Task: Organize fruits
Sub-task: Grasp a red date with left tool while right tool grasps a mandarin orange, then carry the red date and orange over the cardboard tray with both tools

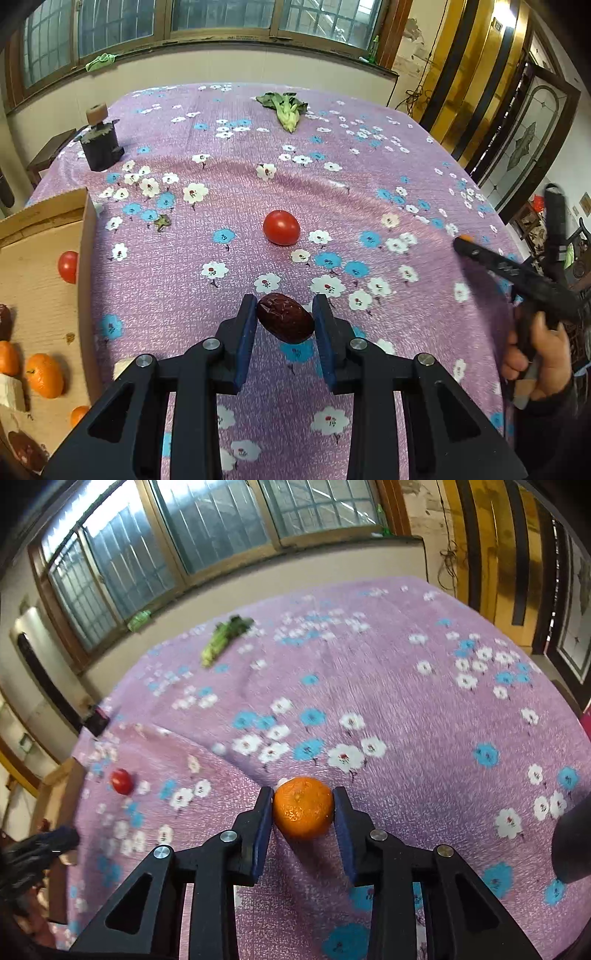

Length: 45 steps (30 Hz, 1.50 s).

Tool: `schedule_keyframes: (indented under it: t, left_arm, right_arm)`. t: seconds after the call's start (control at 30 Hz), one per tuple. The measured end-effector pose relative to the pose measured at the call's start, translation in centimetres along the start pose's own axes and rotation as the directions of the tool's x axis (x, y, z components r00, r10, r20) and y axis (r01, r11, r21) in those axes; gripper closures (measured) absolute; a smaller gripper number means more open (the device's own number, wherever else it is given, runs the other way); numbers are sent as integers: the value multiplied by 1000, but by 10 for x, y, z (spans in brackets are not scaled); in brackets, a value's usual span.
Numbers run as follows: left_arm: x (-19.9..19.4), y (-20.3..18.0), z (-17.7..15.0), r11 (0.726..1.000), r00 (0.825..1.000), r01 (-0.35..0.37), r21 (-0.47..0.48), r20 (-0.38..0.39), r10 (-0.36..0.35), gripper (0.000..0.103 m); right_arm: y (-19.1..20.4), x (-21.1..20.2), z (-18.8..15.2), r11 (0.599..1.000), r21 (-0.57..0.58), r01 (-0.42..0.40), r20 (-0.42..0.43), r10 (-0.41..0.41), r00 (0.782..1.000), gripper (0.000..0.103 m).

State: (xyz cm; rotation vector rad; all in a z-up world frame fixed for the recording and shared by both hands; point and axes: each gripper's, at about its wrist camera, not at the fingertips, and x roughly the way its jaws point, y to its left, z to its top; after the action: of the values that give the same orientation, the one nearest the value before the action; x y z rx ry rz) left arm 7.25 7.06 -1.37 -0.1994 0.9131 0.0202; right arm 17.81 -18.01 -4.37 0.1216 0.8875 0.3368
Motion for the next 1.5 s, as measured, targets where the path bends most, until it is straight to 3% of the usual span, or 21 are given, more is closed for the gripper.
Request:
schedule_keyframes:
  t: [0.1,0.33,0.5,0.63,0.73,0.77,0.9,1.0,1.1,1.27,1.5]
  left_arm:
    - [-8,0,0,1000,1000,2,5,10,-2,75]
    - [-19,1,0,1000,1000,9,5,22,-9,75]
    - [-25,2,-3,1000,999,14,5,29,-14,75]
    - [-34,5,-6,1000,999,11,1,41,-11,75]
    - [-41,7,-7,1000,999,9,-1,50,-9,75]
    - [-43,8,-8,1000,999,8,-2,53,-8,75]
    - [-51,12,-8,1000,998,2,-3,64,-2,75]
    - [-59,16,-10,1000,997,-2,-6,77,3,75]
    - [-66,20,-12,1000,996,-14,-1,83,14,75]
    - [-80,36,-22,999,995,-41,-16,95,43,75]
    - [-101,72,-44,992,989,-104,-74,102,111,75]
  right_arm:
    - [0,14,-3,999,-5,34,-39,-34,999,69]
    - [-3,5,-1,1000,-5,25,0,-25,1000,69]
    - [-13,-15,5,990,104,-91,52,86,995,70]
    - [-32,-5,6,955,248,-162,38,158,987,69]
    - [-30,4,5,977,214,7,20,-11,1000,67]
    - [-28,8,4,980,197,30,6,-32,999,69]
    - [-10,5,1,994,92,64,15,-66,998,71]
    - [6,-15,0,997,41,59,76,-62,995,71]
    - [34,-40,-2,999,-27,-22,108,25,994,71]
    - [96,-61,-12,970,-157,-188,65,200,978,71]
    - [163,-74,-33,916,-258,-307,1,318,948,71]
